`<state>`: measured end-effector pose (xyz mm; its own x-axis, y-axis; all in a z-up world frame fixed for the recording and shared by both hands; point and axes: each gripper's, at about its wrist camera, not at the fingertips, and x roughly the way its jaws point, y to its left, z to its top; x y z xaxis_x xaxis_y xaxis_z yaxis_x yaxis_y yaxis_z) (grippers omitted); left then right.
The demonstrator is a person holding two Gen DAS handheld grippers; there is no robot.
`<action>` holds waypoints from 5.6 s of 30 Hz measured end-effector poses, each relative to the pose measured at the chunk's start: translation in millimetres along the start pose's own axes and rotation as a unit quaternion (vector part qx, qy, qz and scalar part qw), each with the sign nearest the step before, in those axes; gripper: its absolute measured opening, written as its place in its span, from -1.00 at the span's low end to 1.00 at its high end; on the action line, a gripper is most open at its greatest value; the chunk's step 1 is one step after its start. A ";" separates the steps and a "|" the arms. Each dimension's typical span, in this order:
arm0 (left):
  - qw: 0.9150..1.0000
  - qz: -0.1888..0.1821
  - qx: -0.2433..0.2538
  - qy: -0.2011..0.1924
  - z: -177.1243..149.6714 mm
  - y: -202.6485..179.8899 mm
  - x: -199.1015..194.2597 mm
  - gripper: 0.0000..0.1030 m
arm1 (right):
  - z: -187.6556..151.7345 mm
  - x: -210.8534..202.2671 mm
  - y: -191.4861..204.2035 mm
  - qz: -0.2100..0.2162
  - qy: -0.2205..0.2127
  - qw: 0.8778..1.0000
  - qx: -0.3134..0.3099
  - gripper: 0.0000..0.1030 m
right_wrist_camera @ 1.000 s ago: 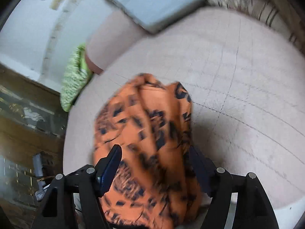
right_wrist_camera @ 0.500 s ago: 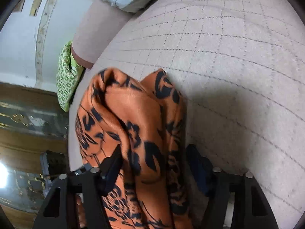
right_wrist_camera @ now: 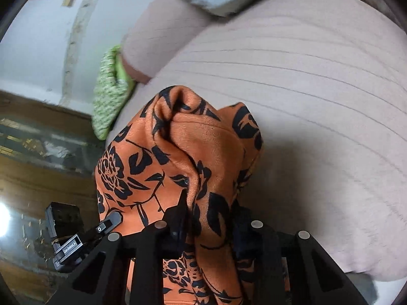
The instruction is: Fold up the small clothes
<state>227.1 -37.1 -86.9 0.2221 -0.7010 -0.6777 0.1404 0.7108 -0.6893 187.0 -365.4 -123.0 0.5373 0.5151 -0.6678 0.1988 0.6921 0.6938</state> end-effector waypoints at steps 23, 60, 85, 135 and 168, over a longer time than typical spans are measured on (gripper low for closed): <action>0.994 0.063 -0.089 -0.013 87.5 138.7 -1.0 -0.02 | 75.0 162.6 38.3 -0.005 0.041 0.999 -0.018 -0.38; 0.971 0.233 0.030 -0.036 -59.2 80.2 -36.5 -0.57 | -91.1 75.7 42.1 -0.096 -0.003 0.993 -0.073 -0.80; 0.967 0.240 -0.027 -0.085 123.7 112.6 4.4 0.10 | 91.7 157.2 95.5 -0.099 -0.002 0.986 -0.131 0.36; 0.992 0.126 -0.020 -0.006 -23.1 102.4 -37.8 -0.65 | -61.5 85.8 54.1 -0.006 0.063 0.997 -0.033 -0.64; 0.980 0.199 0.008 -0.001 -23.3 110.2 -5.4 0.07 | -25.9 101.3 67.8 -0.130 -0.003 0.987 -0.094 -0.14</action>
<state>218.8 43.7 -165.1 0.2632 -0.3689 -0.8914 0.0575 0.9284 -0.3672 233.7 -253.2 -150.6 0.4930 0.3045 -0.8150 0.1760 0.8825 0.4362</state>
